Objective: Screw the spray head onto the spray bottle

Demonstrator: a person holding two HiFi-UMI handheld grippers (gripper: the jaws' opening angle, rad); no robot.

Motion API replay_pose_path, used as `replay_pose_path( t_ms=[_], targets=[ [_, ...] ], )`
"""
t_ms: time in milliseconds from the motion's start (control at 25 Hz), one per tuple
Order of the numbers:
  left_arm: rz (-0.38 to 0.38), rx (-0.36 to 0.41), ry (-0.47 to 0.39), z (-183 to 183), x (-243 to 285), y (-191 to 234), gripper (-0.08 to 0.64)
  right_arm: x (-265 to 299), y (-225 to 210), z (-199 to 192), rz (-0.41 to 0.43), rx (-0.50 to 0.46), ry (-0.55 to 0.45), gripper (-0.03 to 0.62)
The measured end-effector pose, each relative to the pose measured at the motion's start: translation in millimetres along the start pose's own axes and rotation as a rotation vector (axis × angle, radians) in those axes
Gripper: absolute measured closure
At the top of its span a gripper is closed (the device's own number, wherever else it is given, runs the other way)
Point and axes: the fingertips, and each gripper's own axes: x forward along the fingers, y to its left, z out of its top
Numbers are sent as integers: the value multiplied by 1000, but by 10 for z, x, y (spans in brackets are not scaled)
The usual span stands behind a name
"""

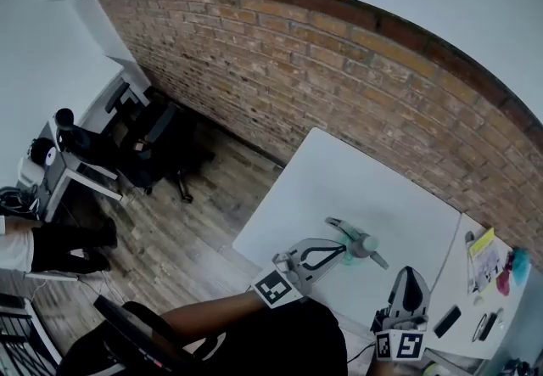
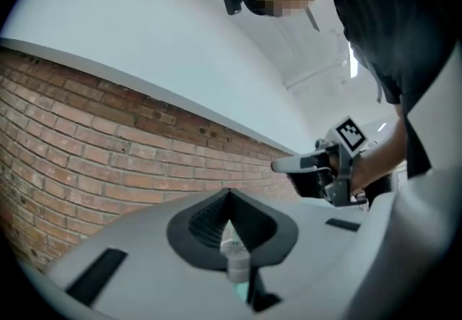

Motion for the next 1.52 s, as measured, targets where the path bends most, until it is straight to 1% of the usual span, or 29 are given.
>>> replay_pose_path(
  t_ms=[80,160,200,280,400,440,560,680,800,920,1040,1120,1280,1520],
  targets=[
    [24,-28,14,67,-15,45,558,-33,23,-41,-70,-34,6,586],
    [24,-12,16,81,-23,88,558,-54,21,-98,-140,-51,25,586],
    [20,-1,14,78,-39,98,558,-84,38,-122,-163,-39,33,586],
    [7,4,26,60,-104,84,558,-166,112,-123,-184,-12,34,586],
    [1,-14,28,100,-149,78,558,-188,213,-50,-173,-20,3,586],
    [6,-5,22,120,-168,77,558,-198,250,-44,-165,-24,-5,586],
    [41,32,31,133,-289,14,558,-308,372,-41,-139,-30,-27,586],
    [92,29,13,199,-443,-101,558,-451,456,-9,-114,-42,-38,586],
    [111,38,3,186,-598,-215,558,-561,556,-10,-102,-56,-46,586],
    [102,41,0,115,-656,-249,558,-589,576,-34,-129,-63,-57,586],
    [78,42,4,110,-696,-201,558,-617,550,-9,-189,-7,-65,586],
    [69,35,12,141,-709,-157,558,-618,557,32,-208,15,-63,586],
    [55,61,11,218,-644,-138,558,-556,590,75,-199,-4,-62,586],
    [68,66,1,290,-583,-183,558,-519,627,14,-170,-10,-53,586]
  ],
)
